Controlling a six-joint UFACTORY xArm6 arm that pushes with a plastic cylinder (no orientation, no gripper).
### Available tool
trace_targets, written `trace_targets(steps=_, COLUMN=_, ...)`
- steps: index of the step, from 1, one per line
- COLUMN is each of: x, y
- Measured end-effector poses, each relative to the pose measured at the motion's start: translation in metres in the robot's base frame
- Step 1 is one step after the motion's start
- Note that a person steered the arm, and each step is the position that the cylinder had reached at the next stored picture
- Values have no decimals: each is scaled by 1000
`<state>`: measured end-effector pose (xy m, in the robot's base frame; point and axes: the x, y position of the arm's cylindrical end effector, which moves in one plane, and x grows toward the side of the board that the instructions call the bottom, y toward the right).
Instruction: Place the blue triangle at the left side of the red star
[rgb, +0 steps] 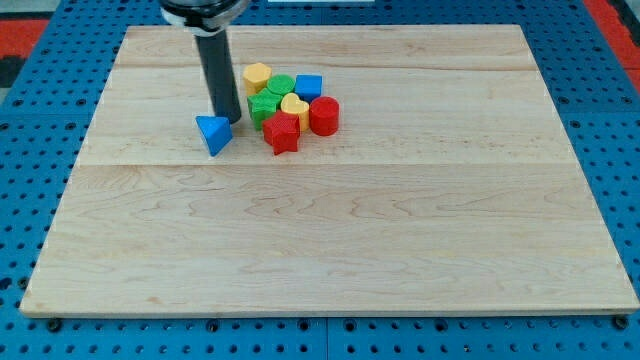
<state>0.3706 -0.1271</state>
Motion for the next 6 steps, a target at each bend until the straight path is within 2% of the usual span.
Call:
trace_targets(steps=1, x=17, y=-46)
trace_targets(steps=2, x=39, y=-45)
trace_targets(steps=4, x=22, y=-7)
trace_targets(steps=6, x=29, y=15)
